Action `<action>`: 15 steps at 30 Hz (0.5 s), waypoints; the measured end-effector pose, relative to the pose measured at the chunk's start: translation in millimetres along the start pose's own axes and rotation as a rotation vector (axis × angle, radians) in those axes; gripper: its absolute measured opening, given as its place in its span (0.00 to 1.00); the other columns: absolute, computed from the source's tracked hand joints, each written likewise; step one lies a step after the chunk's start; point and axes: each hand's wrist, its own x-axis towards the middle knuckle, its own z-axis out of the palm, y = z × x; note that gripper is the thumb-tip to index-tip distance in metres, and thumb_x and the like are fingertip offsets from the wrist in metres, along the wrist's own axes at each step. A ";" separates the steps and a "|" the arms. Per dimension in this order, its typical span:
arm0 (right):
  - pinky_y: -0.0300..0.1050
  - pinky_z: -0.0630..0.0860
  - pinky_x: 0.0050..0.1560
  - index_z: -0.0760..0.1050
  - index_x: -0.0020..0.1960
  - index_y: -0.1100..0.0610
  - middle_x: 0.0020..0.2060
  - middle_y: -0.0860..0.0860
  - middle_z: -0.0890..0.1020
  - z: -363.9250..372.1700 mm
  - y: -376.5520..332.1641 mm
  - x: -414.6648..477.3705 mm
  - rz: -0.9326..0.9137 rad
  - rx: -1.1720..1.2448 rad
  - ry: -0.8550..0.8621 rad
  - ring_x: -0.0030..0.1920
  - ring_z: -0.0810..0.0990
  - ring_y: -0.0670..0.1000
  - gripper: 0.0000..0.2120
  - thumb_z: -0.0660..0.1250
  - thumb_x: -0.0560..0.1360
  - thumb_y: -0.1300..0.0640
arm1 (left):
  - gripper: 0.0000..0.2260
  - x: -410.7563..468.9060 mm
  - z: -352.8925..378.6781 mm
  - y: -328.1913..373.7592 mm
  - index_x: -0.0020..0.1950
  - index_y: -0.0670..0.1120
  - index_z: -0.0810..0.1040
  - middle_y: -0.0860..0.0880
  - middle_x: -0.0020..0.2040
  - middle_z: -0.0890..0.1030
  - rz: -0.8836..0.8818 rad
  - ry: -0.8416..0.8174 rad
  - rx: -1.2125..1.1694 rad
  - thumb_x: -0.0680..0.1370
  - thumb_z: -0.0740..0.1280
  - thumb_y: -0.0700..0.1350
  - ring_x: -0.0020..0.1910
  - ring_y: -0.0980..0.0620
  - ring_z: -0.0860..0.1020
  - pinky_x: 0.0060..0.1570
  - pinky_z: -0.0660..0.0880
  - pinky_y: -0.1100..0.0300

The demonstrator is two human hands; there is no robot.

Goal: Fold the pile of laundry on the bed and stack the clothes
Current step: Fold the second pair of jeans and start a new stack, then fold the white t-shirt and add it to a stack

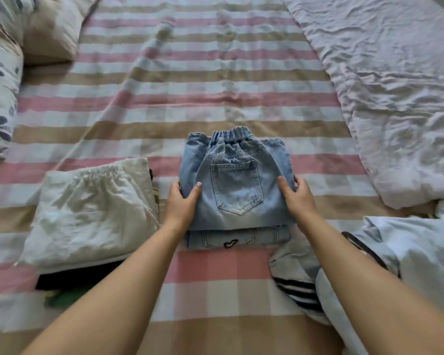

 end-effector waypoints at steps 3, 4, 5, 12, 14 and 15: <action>0.47 0.72 0.51 0.69 0.61 0.63 0.53 0.56 0.78 0.5 14.7 -23.8 -0.052 -0.096 0.009 0.55 0.76 0.57 0.21 0.60 0.77 0.46 | 0.17 -14.5 -1.8 -2.9 0.61 0.40 0.71 0.49 0.50 0.77 0.056 0.069 0.048 0.75 0.69 0.44 0.48 0.51 0.75 0.46 0.69 0.63; 0.48 0.72 0.53 0.68 0.62 0.63 0.54 0.57 0.78 0.6 16.4 -29.5 -0.064 -0.117 0.025 0.56 0.76 0.58 0.23 0.60 0.77 0.46 | 0.17 -17.7 -2.7 -2.5 0.61 0.41 0.71 0.48 0.50 0.77 0.071 0.109 0.052 0.75 0.69 0.43 0.48 0.52 0.75 0.46 0.69 0.63; 0.48 0.72 0.52 0.67 0.63 0.63 0.55 0.58 0.77 1.8 17.5 -33.5 -0.067 -0.133 0.038 0.56 0.76 0.58 0.24 0.59 0.77 0.45 | 0.17 -19.9 -3.2 -3.3 0.61 0.41 0.71 0.47 0.51 0.77 0.078 0.141 0.056 0.75 0.69 0.43 0.48 0.51 0.75 0.46 0.69 0.63; 0.54 0.72 0.54 0.67 0.62 0.61 0.58 0.60 0.73 9.1 18.2 -36.3 0.081 -0.386 0.029 0.57 0.73 0.61 0.23 0.58 0.77 0.44 | 0.17 -25.3 1.9 -8.2 0.60 0.37 0.70 0.38 0.57 0.76 -0.110 0.097 0.196 0.76 0.66 0.45 0.54 0.46 0.73 0.48 0.67 0.59; 0.54 0.71 0.57 0.67 0.65 0.60 0.59 0.60 0.72 3.9 14.8 -41.5 0.072 -0.381 0.038 0.60 0.71 0.61 0.23 0.60 0.77 0.45 | 0.22 -32.0 2.2 -0.6 0.66 0.38 0.67 0.38 0.63 0.71 -0.115 0.098 0.274 0.76 0.66 0.45 0.63 0.43 0.68 0.60 0.65 0.54; 0.54 0.70 0.59 0.66 0.66 0.59 0.60 0.59 0.72 -0.2 12.9 -47.1 0.050 -0.365 0.046 0.61 0.70 0.60 0.23 0.61 0.77 0.47 | 0.24 -38.9 2.2 4.4 0.68 0.40 0.65 0.39 0.66 0.67 -0.118 0.098 0.322 0.76 0.66 0.46 0.66 0.43 0.64 0.64 0.61 0.52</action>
